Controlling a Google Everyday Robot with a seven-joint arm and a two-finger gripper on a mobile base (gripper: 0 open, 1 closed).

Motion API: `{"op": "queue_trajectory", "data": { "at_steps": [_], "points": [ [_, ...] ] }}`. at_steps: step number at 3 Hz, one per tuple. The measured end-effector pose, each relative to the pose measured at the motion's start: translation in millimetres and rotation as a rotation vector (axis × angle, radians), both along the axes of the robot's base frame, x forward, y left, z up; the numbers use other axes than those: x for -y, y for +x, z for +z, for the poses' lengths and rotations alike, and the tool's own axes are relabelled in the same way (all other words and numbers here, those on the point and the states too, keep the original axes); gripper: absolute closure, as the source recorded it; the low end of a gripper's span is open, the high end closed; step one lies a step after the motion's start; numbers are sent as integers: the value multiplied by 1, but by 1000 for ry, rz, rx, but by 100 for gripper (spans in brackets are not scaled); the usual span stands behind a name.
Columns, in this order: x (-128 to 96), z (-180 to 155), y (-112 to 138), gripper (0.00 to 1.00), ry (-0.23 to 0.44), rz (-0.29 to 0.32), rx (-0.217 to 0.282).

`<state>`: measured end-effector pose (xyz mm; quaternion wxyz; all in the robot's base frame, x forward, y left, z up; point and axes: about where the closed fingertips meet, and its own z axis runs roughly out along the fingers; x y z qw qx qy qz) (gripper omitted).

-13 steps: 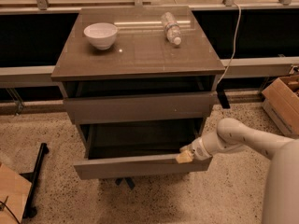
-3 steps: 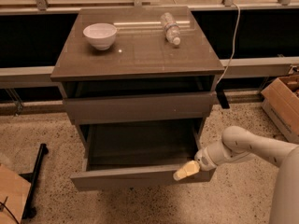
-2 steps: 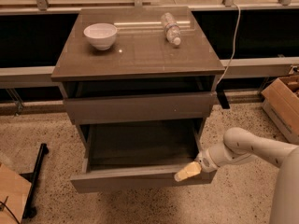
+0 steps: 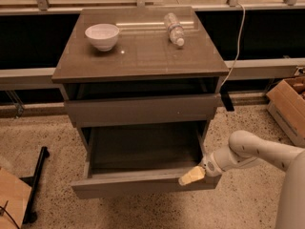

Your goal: Open middle drawer

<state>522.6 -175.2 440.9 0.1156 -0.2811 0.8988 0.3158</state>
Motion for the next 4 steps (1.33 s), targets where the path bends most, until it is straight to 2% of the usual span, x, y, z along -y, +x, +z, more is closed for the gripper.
{"op": "queue_trajectory", "data": {
  "at_steps": [1, 2, 3, 4],
  "points": [
    [0, 0, 0, 42, 0, 0, 0],
    [18, -12, -17, 39, 1, -49, -50],
    [18, -11, -15, 16, 1, -49, -50],
    [17, -12, -16, 0, 3, -46, -53]
  ]
}}
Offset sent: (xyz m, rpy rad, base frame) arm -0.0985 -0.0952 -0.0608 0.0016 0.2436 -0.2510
